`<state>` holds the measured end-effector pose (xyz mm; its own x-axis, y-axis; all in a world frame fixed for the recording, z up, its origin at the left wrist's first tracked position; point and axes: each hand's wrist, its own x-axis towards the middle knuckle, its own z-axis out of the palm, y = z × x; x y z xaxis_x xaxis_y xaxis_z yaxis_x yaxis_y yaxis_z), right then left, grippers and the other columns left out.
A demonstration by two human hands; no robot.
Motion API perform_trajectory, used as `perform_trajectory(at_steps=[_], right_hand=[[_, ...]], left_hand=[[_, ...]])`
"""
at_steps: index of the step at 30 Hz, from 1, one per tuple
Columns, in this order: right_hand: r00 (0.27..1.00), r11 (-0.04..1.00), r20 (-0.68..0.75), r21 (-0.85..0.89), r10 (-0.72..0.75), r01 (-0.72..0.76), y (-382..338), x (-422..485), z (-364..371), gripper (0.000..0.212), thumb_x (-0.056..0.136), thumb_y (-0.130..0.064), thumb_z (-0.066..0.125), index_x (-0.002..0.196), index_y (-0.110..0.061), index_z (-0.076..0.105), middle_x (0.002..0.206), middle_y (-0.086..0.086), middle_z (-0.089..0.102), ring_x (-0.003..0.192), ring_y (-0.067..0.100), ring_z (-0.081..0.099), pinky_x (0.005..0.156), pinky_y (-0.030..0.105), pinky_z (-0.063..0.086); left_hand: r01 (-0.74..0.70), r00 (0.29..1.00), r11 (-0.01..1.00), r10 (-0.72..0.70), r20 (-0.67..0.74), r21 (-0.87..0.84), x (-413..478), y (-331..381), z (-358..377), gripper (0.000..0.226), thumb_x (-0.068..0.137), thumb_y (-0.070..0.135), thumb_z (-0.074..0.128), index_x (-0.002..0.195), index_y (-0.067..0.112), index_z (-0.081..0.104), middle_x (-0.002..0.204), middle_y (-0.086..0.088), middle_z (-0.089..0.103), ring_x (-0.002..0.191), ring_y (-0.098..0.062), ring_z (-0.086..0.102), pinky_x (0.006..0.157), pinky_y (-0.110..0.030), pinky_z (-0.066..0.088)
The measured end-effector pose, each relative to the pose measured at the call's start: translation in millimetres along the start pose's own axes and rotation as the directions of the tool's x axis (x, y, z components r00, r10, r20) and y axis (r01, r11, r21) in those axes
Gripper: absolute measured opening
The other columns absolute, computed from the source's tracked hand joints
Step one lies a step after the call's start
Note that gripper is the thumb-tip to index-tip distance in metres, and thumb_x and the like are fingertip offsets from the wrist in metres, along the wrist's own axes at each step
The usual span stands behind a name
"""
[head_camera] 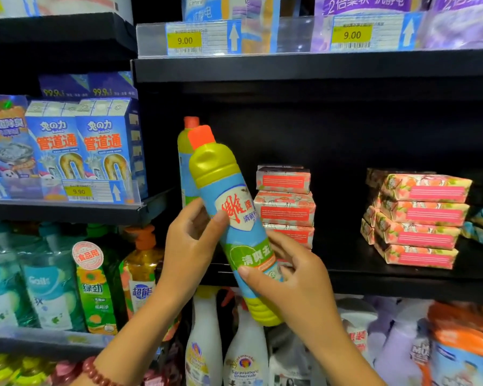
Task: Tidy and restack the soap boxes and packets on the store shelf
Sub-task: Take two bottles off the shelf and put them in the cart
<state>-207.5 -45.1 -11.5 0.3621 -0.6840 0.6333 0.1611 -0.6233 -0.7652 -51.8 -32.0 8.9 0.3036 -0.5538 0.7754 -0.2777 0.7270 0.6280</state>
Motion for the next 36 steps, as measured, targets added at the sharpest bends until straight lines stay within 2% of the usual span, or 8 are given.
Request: perform_trajectory(at_steps=[3,6,10,14,18,24,30,36], right_hand=[[0.991,0.999,-0.126,0.015,-0.039,0.041,-6.9,-4.4,-23.5,0.043,0.067,-0.024,0.078,0.106,-0.03,0.062,0.099,-0.016,0.07,0.09,0.006,0.067,0.07,0.016,0.052],[0.963,0.997,-0.258,0.0,-0.08,0.083,-10.5,-5.0,-49.0,0.047,0.065,-0.028,0.073,0.11,-0.019,0.062,0.1,-0.008,0.071,0.092,0.01,0.068,0.072,0.02,0.054],[0.915,0.992,-0.384,-0.035,-0.124,0.12,-12.2,-0.9,-80.7,0.036,0.071,-0.022,0.071,0.107,-0.02,0.063,0.1,-0.006,0.071,0.093,0.012,0.068,0.073,0.021,0.054],[0.887,0.992,-0.448,-0.103,-0.114,0.076,1.2,12.3,-106.1,0.044,0.076,-0.012,0.073,0.116,-0.006,0.057,0.104,-0.003,0.07,0.095,0.009,0.067,0.073,0.016,0.052],[0.895,0.985,-0.441,-0.17,-0.071,-0.006,23.6,20.7,-114.1,0.047,0.076,-0.006,0.073,0.119,-0.01,0.053,0.111,-0.001,0.066,0.099,0.007,0.064,0.079,0.02,0.053],[0.887,0.969,-0.456,-0.244,-0.074,-0.044,42.1,25.7,-102.9,0.041,0.077,-0.013,0.073,0.107,-0.031,0.053,0.103,-0.016,0.064,0.094,-0.002,0.063,0.077,0.018,0.052],[0.89,0.943,-0.454,-0.308,-0.034,-0.122,49.2,35.8,-97.7,0.047,0.082,-0.017,0.069,0.125,-0.014,0.05,0.116,-0.002,0.061,0.104,0.008,0.059,0.09,0.032,0.051],[0.902,0.938,-0.432,-0.304,0.022,-0.168,54.4,50.5,-99.9,0.04,0.084,-0.017,0.067,0.122,-0.017,0.052,0.115,-0.003,0.062,0.104,0.008,0.059,0.092,0.035,0.05]], left_hand=[[-0.028,0.999,0.969,0.024,0.021,0.244,-9.4,-18.8,-3.3,0.026,0.087,0.044,0.05,0.095,0.025,0.065,0.087,0.014,0.072,0.084,0.0,0.066,0.071,-0.014,0.05],[-0.116,0.991,0.76,0.047,0.124,0.64,-17.8,-43.4,-11.6,0.021,0.086,0.035,0.054,0.092,0.02,0.068,0.087,0.012,0.069,0.082,-0.007,0.064,0.068,-0.024,0.05],[-0.214,0.964,0.53,-0.022,0.266,0.82,-23.3,-60.7,-9.7,0.024,0.087,0.031,0.051,0.088,0.018,0.071,0.087,0.006,0.069,0.082,-0.018,0.065,0.062,-0.03,0.05],[-0.267,0.959,0.405,0.02,0.284,0.874,-26.7,-65.1,-8.2,0.04,0.086,0.036,0.036,0.081,0.018,0.072,0.084,0.004,0.07,0.078,-0.02,0.066,0.055,-0.032,0.051],[-0.288,0.955,0.344,0.042,0.292,0.894,-25.6,-71.5,-7.0,0.043,0.088,0.036,0.035,0.083,0.017,0.073,0.086,0.003,0.07,0.077,-0.022,0.064,0.053,-0.03,0.049],[-0.317,0.947,0.305,0.057,0.315,0.898,-25.5,-75.3,-7.9,0.045,0.09,0.038,0.033,0.084,0.017,0.073,0.086,0.003,0.069,0.074,-0.02,0.062,0.049,-0.026,0.043],[-0.327,0.945,0.309,0.079,0.319,0.893,-27.1,-73.6,-8.0,0.046,0.09,0.036,0.034,0.085,0.014,0.074,0.086,0.001,0.07,0.073,-0.022,0.063,0.049,-0.026,0.04],[-0.32,0.947,0.317,0.08,0.311,0.893,-27.2,-74.3,-8.9,0.045,0.091,0.038,0.035,0.086,0.015,0.073,0.085,0.001,0.07,0.073,-0.021,0.062,0.052,-0.023,0.035]])
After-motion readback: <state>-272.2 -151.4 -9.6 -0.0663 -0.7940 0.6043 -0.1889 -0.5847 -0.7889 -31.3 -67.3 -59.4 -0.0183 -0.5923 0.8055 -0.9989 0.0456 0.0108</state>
